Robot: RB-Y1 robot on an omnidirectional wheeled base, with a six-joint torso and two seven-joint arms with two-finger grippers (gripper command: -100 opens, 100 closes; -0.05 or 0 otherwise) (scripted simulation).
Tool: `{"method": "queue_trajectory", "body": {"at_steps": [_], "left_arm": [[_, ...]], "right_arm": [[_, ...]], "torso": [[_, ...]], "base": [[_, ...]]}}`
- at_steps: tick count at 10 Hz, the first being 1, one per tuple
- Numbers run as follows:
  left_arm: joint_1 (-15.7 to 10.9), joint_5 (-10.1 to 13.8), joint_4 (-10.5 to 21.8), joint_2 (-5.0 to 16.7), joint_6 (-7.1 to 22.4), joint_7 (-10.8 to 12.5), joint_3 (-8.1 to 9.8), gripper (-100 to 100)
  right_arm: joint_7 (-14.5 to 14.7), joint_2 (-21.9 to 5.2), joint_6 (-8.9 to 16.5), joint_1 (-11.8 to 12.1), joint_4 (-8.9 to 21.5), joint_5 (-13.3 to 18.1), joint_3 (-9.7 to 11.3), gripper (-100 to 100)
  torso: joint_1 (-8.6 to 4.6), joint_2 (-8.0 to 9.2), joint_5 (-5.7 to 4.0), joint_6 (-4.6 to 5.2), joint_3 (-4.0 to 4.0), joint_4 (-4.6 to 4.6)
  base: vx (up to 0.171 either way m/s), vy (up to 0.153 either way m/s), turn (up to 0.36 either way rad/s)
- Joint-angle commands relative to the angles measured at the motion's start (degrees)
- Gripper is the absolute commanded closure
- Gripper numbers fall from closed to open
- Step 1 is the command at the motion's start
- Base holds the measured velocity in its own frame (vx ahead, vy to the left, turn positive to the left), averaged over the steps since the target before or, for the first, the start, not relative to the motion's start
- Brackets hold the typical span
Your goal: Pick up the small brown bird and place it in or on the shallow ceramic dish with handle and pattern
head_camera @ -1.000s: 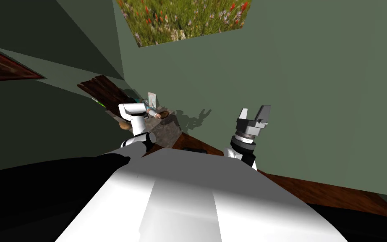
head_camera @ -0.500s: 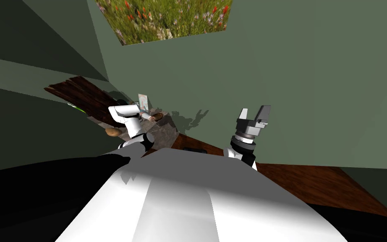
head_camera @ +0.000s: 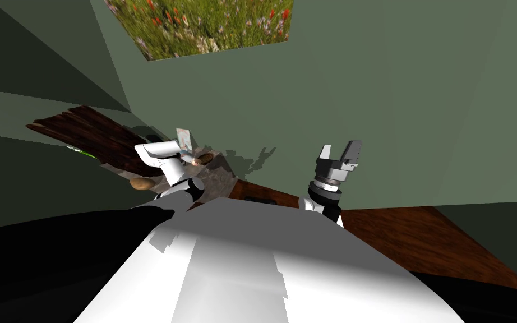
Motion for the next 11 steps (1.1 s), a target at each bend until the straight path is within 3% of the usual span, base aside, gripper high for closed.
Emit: {"method": "queue_trajectory", "body": {"at_steps": [1,8,9,10,11], "left_arm": [[-0.4,0.4,-0.2,-0.1,1.7,-0.4,0.31,-100],[-2.5,2.2,-1.1,-0.2,8.6,-1.8,1.59,-100],[-2.2,2.0,-1.1,-0.2,7.8,-1.7,1.48,-100],[-2.3,2.0,-1.1,-0.2,8.0,-1.7,1.51,0],[-1.5,2.1,0.4,-0.9,6.1,-1.3,1.11,-100]], "right_arm": [[0.0,0.0,0.0,0.0,0.0,0.0,0.0,0],[0.0,0.0,0.0,0.0,0.0,0.0,0.0,0],[0.0,0.0,0.0,0.0,0.0,0.0,0.0,0],[0.0,0.0,0.0,0.0,0.0,0.0,0.0,0],[0.0,0.0,0.0,0.0,0.0,0.0,0.0,0]], "torso": [[0.0,0.0,0.0,0.0,0.0,0.0],[0.0,-0.02,0.01,-0.01,-0.01,0.0],[0.05,0.0,0.02,-0.01,0.0,0.0],[-0.07,-0.04,0.01,-0.02,-0.02,-0.01],[-0.18,-0.08,-0.03,-0.01,-0.04,-0.02]], "base": [[-0.031,0.089,-0.049],[-0.025,0.07,-0.03],[-0.014,0.04,-0.011],[-0.002,0.007,0.001],[0.046,0.027,0.045]]}}
